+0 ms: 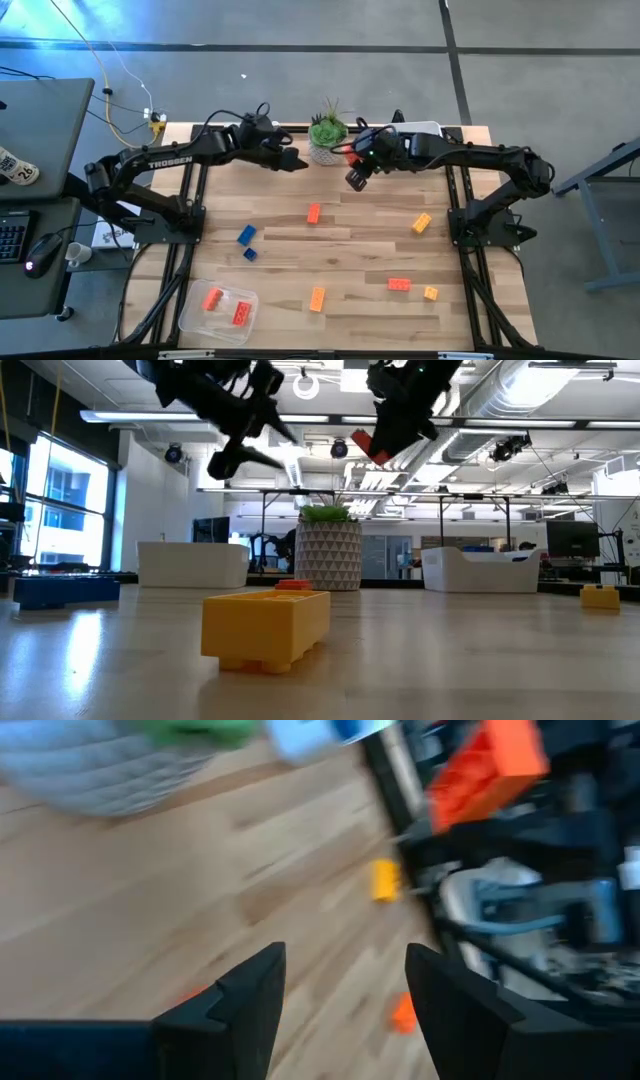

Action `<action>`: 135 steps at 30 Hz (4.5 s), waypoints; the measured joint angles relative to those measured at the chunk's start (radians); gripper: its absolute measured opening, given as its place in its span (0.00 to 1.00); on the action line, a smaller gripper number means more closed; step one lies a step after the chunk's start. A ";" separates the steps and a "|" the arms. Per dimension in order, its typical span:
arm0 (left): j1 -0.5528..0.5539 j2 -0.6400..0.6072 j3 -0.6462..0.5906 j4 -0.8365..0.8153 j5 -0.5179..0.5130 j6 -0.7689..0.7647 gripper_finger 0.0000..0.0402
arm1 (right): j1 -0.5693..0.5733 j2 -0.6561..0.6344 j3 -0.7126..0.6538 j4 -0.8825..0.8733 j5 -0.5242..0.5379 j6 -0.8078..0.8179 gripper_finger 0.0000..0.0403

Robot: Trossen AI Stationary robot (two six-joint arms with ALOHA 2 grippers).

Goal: Sort & place blocks by color
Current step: Put the orange game piece into the transparent bin

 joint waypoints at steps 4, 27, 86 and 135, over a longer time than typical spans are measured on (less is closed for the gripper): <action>-0.031 0.000 0.000 0.098 -0.016 -0.040 0.49 | 0.010 0.000 0.000 0.070 0.005 -0.082 0.27; -0.061 0.020 0.000 0.115 -0.187 -0.029 0.49 | 0.012 0.217 0.008 0.246 -0.023 -0.172 0.27; -0.089 0.071 0.000 -0.152 -0.164 0.236 0.18 | 0.009 0.314 0.070 0.209 -0.060 -0.188 0.64; -1.177 -0.072 -0.001 -0.682 0.075 -0.282 0.19 | -0.147 0.314 0.070 0.282 -0.063 -0.267 0.64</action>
